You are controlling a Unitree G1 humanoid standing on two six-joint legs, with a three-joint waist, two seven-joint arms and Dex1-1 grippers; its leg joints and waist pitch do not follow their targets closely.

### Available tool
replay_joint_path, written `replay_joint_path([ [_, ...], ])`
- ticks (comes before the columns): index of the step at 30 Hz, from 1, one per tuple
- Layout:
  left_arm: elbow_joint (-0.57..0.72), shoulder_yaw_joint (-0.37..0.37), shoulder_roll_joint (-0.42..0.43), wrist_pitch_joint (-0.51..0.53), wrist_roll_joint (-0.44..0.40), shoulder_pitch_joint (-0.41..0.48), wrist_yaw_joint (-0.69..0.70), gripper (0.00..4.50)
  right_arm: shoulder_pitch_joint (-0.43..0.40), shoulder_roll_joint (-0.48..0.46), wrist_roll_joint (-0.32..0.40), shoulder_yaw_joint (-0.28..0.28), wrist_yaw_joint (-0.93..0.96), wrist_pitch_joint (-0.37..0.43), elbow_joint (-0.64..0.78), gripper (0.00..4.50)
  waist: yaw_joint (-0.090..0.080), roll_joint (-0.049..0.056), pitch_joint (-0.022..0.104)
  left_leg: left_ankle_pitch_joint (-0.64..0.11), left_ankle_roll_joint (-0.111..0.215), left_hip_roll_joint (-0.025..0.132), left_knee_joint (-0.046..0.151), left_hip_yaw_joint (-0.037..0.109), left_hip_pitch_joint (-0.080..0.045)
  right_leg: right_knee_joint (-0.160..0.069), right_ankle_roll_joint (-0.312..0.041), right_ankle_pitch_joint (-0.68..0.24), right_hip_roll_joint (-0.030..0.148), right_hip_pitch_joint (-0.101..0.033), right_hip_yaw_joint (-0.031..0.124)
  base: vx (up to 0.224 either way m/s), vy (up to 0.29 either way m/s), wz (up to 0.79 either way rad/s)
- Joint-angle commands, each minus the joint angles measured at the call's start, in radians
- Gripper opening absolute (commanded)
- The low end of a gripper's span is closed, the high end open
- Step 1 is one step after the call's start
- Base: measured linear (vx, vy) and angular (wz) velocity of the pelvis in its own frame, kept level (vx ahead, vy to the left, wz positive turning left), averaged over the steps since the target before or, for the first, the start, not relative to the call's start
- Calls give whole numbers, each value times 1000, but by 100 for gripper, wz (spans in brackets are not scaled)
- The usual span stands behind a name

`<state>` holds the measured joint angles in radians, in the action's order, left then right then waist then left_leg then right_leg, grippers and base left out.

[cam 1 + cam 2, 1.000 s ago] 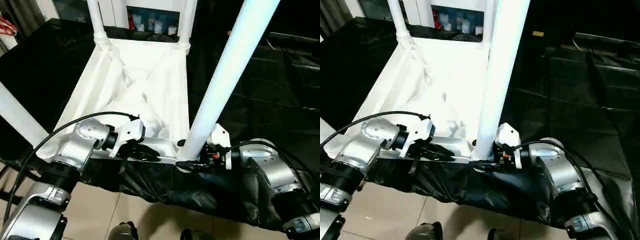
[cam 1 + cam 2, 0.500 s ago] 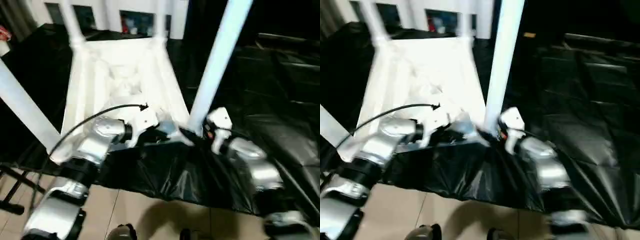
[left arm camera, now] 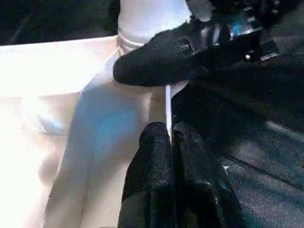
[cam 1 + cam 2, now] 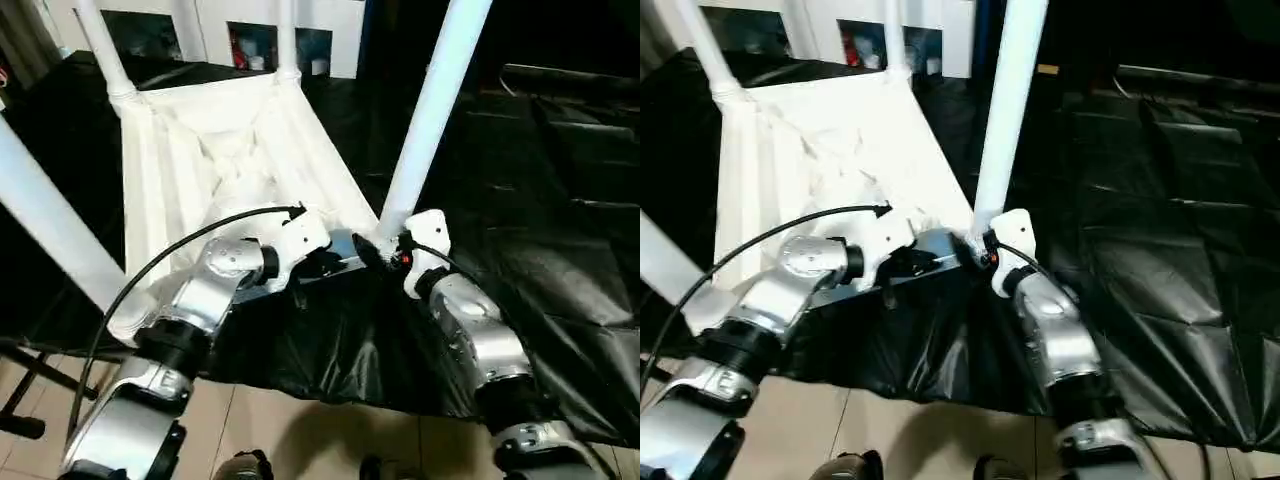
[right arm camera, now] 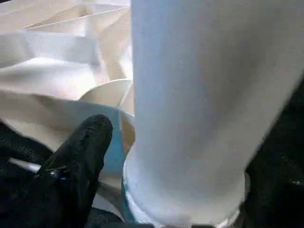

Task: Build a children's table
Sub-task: Rotate leg to tighten

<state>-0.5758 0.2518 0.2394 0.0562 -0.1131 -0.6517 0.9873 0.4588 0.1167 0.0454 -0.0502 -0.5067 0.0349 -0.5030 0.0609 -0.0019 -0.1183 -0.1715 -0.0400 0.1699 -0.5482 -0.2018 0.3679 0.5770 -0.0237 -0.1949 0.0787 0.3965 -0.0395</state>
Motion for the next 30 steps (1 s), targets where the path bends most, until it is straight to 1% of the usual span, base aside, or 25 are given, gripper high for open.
replay_joint_path([
  [1, 13, 95, -25, -28, 20, 34, 105, 0, -17, -5, -11, -144, -151, 26, -36, 387, 4, 4, 47, -272, 38, 68, 77, 32, -14, -68, -201, -183, 81, -26, 51, 64, -27, 1],
  [2, 16, 96, -17, -32, 24, 37, 123, 0, -15, 7, -6, -146, -174, 22, -35, 387, 4, 2, 50, -243, 48, 67, 72, 31, -11, -63, -210, -143, 81, -31, 50, 64, -27, 1],
  [3, 21, 99, -3, -32, 27, 41, 148, 0, -13, 28, -4, -150, -213, 14, -34, 387, 5, 2, 56, -169, 72, 64, 64, 26, -10, -50, -230, -27, 77, -35, 49, 75, -36, 1],
  [4, 22, 101, 9, -36, 29, 43, 168, 0, -10, 47, -5, -154, -248, 4, -35, 387, 5, 2, 61, -101, 103, 60, 56, 25, -6, -36, -255, 95, 74, -43, 45, 69, -40, 1],
  [5, 11, 98, 35, -47, 30, 41, 203, 0, -6, 91, 7, -159, -351, -9, -29, 387, 6, -2, 62, -55, 134, 57, 49, 22, -4, -28, -273, 189, 71, -46, 43, 69, -40, 1],
  [7, 4, 93, 49, -54, 36, 38, 228, 0, -5, 119, 16, -163, -420, -14, -20, 387, 10, 0, 63, -38, 159, 58, 45, 20, -3, -23, -285, 233, 69, -49, 39, 26, -19, 1],
  [8, 4, 89, 56, -56, 41, 37, 243, 0, -5, 131, 19, -165, -450, -16, -16, 387, 13, 2, 63, -32, 174, 61, 43, 19, -3, -21, -292, 241, 70, -48, 36, 0, 0, 0],
  [9, 4, 89, 56, -56, 41, 37, 243, 0, -5, 131, 19, -165, -450, -16, -16, 387, 14, 2, 64, -33, 179, 62, 42, 19, -4, -20, -295, 237, 69, -48, 35, 0, 0, 0],
  [10, 3, 82, 74, -58, 55, 33, 279, 0, -10, 165, 35, -174, -524, -16, 5, 387, 20, -2, 61, -51, 176, 65, 44, 20, -6, -25, -296, 177, 70, -48, 33, 0, 0, 0],
  [11, 2, 78, 83, -59, 60, 31, 293, 0, -13, 179, 44, -178, -556, -16, 15, 387, 24, 1, 58, -78, 167, 68, 47, 20, -8, -30, -291, 108, 70, -45, 33, 0, 0, 0],
  [12, 2, 78, 83, -59, 60, 31, 293, 0, -13, 179, 44, -178, -556, -16, 15, 387, 26, 2, 56, -94, 159, 69, 49, 21, -9, -33, -288, 68, 71, -44, 33, 0, 0, 0],
  [13, 0, 73, 94, -64, 68, 28, 311, 0, -15, 200, 57, -184, -600, -17, 26, 387, 28, 3, 56, -108, 150, 71, 50, 21, -11, -35, -286, 36, 72, -43, 34, 0, 0, 0],
  [14, -5, 69, 104, -70, 75, 25, 325, 0, -18, 220, 67, -191, -643, -21, 35, 387, 30, 3, 55, -140, 127, 75, 55, 21, -15, -41, -283, -32, 72, -39, 35, 0, 0, 0],
  [15, -5, 69, 104, -70, 75, 25, 325, 0, -18, 220, 67, -191, -643, -21, 35, 387, 31, 3, 53, -150, 119, 75, 56, 22, -16, -42, -282, -48, 72, -38, 36, 0, 0, 0],
  [17, -2, 66, 133, -72, 100, 23, 393, 0, -26, 266, 77, -210, -739, -32, 56, 387, 31, 4, 54, -162, 104, 75, 58, 22, -16, -42, -280, -65, 72, -38, 36, 0, 0, 0],
  [18, 0, 67, 135, -72, 102, 24, 400, 0, -27, 269, 77, -211, -746, -33, 58, 363, 32, 4, 56, -159, 103, 74, 56, 22, -18, -40, -280, -52, 71, -38, 36, 0, 0, 0],
  [19, 8, 69, 147, -65, 109, 27, 427, 0, -29, 282, 75, -219, -772, -40, 63, 363, 32, 3, 57, -152, 107, 74, 55, 21, -18, -38, -281, -37, 71, -38, 37, 0, 0, 0],
  [20, 13, 71, 158, -60, 112, 29, 451, 0, -30, 290, 67, -226, -791, -49, 64, 356, 32, 5, 58, -136, 114, 73, 54, 21, -16, -35, -288, -7, 71, -38, 37, 0, 0, 0],
  [22, 15, 73, 163, -60, 113, 31, 460, 0, -31, 293, 65, -228, -797, -52, 65, 350, 33, 3, 61, -107, 129, 72, 49, 21, -12, -30, -299, 39, 73, -40, 36, 0, 0, 0],
  [23, 14, 73, 167, -60, 113, 30, 466, 0, -31, 296, 62, -231, -801, -54, 64, 337, 33, 3, 61, -105, 131, 71, 48, 20, -12, -29, -300, 44, 74, -40, 36, 0, 0, 0],
  [24, 12, 75, 176, -61, 113, 30, 479, 0, -31, 300, 54, -238, -808, -57, 64, 313, 33, 3, 62, -103, 133, 71, 48, 21, -11, -29, -302, 42, 75, -42, 36, 0, 0, 0],
  [26, 9, 74, 180, -62, 113, 29, 486, 0, -31, 302, 55, -242, -812, -56, 65, 308, 34, 2, 62, -106, 132, 71, 47, 21, -10, -30, -301, 25, 76, -43, 36, 0, 0, 0],
  [27, -2, 70, 178, -70, 108, 25, 471, 0, -37, 294, 58, -247, -809, -47, 73, 308, 33, 0, 63, -112, 129, 71, 47, 21, -10, -31, -299, 12, 76, -43, 36, 0, 0, 0],
  [28, -2, 70, 178, -70, 108, 25, 471, 0, -37, 294, 58, -247, -809, -47, 73, 291, 34, 0, 62, -116, 128, 71, 48, 21, -10, -32, -298, 3, 76, -42, 36, 0, 0, 0],
  [30, -15, 67, 168, -74, 106, 19, 443, 0, -48, 281, 68, -248, -803, -32, 84, 279, 35, -1, 62, -125, 122, 71, 48, 22, -10, -33, -291, -24, 75, -41, 37, 0, 0, 0],
])
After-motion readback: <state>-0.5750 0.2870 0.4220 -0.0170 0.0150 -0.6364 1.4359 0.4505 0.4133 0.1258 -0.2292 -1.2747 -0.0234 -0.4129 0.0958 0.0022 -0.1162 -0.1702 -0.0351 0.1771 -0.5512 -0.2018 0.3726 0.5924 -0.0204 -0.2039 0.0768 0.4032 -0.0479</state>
